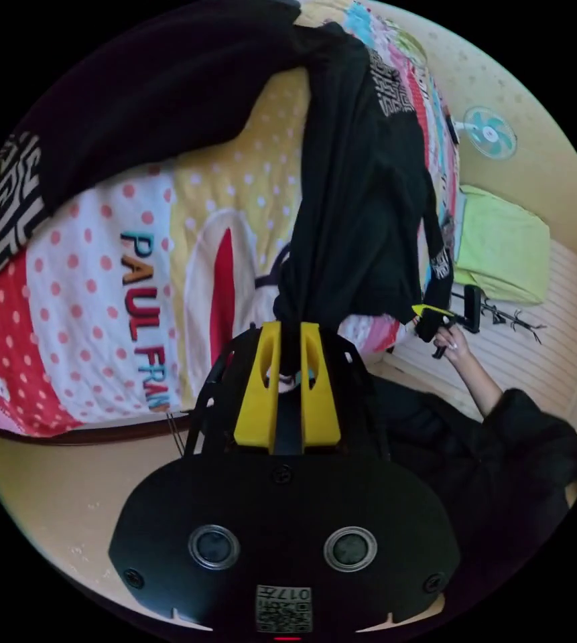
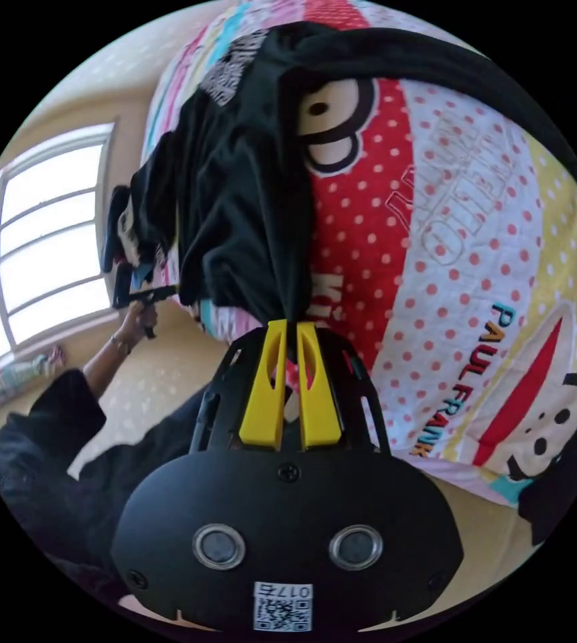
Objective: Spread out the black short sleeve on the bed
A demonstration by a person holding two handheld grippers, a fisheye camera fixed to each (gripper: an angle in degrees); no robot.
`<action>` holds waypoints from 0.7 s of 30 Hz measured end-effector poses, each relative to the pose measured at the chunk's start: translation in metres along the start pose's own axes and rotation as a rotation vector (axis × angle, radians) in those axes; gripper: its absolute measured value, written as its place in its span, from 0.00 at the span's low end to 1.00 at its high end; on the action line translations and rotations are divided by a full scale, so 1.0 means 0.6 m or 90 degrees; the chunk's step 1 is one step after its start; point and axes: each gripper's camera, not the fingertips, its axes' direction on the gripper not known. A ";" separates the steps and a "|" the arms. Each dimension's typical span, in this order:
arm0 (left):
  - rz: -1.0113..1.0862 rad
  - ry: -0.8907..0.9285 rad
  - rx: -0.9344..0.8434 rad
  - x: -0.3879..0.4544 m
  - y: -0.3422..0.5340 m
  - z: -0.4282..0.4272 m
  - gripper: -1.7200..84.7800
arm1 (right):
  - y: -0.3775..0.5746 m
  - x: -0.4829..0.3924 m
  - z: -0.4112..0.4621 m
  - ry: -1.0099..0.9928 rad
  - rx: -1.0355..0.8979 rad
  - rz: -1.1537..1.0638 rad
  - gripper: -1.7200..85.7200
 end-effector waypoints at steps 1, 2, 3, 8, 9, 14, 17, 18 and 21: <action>0.009 0.002 0.019 0.002 0.030 -0.016 0.08 | 0.015 -0.001 -0.016 0.004 0.001 -0.010 0.06; 0.015 0.024 0.025 0.003 0.060 -0.024 0.08 | 0.045 0.005 -0.044 0.006 0.006 -0.014 0.06; 0.021 0.036 0.026 0.003 0.075 -0.025 0.08 | 0.073 0.019 -0.063 0.004 0.006 0.001 0.06; -0.084 0.081 0.030 -0.044 0.181 0.031 0.08 | 0.167 0.101 -0.056 -0.045 -0.014 0.115 0.06; -0.104 0.077 0.030 -0.054 0.186 0.035 0.09 | 0.183 0.115 -0.050 -0.057 -0.016 0.142 0.06; -0.226 0.045 0.191 -0.148 0.184 -0.072 0.13 | 0.224 0.141 -0.062 -0.167 0.051 0.228 0.07; -0.302 0.095 0.346 -0.215 0.172 -0.169 0.13 | 0.227 0.126 -0.074 -0.189 0.064 0.244 0.08; -0.316 0.113 0.369 -0.230 0.169 -0.182 0.13 | 0.225 0.115 -0.079 -0.188 0.069 0.248 0.08; -0.372 0.198 0.427 -0.296 0.141 -0.209 0.13 | 0.215 0.092 -0.087 -0.255 0.113 0.267 0.09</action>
